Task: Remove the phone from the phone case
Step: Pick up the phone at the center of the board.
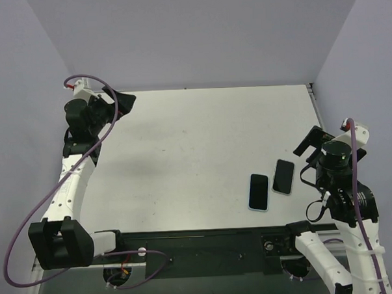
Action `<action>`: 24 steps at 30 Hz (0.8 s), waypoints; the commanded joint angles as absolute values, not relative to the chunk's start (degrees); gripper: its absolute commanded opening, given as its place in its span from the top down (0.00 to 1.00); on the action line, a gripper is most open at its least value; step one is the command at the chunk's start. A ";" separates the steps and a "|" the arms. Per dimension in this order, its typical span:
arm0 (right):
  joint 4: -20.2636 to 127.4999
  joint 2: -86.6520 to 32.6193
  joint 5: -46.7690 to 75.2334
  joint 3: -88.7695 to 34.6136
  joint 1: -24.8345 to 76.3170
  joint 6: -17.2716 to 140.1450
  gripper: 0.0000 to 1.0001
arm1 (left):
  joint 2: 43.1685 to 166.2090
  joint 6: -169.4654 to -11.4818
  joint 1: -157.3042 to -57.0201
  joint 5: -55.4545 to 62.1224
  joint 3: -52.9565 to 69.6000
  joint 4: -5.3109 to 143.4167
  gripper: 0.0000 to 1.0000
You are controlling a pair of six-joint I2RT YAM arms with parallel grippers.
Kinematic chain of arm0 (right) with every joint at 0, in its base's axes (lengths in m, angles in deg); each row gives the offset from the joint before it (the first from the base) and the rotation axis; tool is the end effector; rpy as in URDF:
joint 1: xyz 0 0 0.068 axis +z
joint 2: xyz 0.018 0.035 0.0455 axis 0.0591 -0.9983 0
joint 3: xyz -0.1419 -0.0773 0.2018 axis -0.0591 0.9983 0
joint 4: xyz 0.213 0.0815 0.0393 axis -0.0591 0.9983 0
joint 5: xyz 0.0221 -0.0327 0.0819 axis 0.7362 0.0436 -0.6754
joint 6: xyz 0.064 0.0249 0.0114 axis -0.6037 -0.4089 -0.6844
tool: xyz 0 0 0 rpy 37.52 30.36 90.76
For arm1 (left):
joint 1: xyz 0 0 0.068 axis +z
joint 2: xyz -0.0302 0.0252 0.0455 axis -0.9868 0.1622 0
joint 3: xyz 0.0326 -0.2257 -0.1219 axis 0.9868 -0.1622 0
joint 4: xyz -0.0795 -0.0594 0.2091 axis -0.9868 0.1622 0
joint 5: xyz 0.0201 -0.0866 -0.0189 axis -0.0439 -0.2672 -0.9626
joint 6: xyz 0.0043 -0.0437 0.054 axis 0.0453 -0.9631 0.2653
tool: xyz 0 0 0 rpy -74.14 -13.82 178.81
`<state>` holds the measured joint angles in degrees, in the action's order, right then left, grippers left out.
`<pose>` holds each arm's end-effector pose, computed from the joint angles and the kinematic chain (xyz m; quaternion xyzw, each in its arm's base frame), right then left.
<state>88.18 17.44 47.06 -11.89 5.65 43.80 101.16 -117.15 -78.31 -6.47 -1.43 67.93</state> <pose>0.1155 -0.0061 0.3783 0.2382 0.7295 0.0167 0.6409 0.2897 -0.0056 0.3607 -0.1569 0.7259 -0.3144 0.5912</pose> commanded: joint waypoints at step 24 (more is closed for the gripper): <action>90.82 -21.42 41.83 -9.38 26.22 26.85 0.09 | 95.11 -94.27 -108.44 5.37 2.69 75.20 0.02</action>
